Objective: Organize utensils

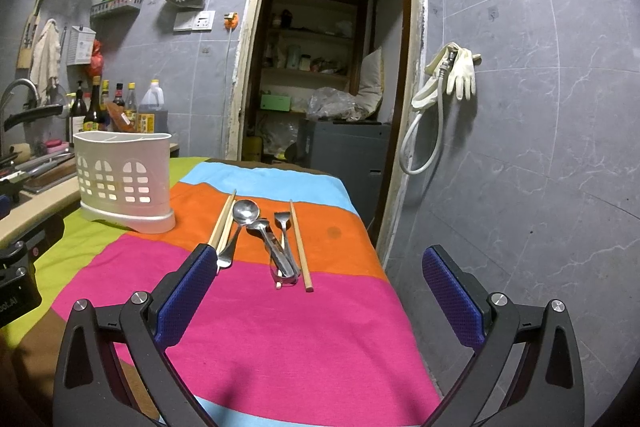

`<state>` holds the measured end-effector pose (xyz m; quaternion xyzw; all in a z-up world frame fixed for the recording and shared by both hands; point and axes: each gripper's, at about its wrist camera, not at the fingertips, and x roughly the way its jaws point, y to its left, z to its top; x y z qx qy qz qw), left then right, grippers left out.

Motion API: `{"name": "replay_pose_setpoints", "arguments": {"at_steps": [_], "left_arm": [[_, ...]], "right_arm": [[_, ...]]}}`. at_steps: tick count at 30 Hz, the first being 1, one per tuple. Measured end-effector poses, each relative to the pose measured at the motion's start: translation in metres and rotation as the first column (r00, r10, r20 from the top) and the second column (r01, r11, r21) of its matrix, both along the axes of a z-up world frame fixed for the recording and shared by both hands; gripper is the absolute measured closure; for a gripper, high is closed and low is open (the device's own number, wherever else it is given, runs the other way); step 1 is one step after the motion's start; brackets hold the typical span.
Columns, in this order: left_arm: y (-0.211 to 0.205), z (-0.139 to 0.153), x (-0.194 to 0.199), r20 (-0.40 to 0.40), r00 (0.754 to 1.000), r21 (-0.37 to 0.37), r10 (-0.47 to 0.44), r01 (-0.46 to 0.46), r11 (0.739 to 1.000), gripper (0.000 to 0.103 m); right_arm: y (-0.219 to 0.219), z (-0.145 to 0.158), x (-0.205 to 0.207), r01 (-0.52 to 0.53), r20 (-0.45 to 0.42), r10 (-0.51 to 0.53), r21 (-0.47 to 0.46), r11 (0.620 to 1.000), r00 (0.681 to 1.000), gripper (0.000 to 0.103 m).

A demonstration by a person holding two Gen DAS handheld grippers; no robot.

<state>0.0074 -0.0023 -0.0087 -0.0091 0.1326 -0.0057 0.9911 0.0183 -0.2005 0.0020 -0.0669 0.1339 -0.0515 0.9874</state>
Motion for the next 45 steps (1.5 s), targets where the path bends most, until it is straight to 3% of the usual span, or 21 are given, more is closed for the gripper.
{"name": "replay_pose_setpoints", "arguments": {"at_steps": [40,45], "left_arm": [[0.001,-0.002,0.001,-0.004,1.0,-0.003,0.0,0.0,1.0,0.007],[0.001,-0.006,0.001,-0.009,1.0,-0.004,-0.002,0.002,1.0,0.007]], "right_arm": [[0.0,-0.001,0.002,-0.001,-0.007,0.001,0.004,1.0,1.0,0.0],[0.008,-0.014,0.005,0.002,-0.017,-0.002,0.008,1.0,1.0,0.0]]}}
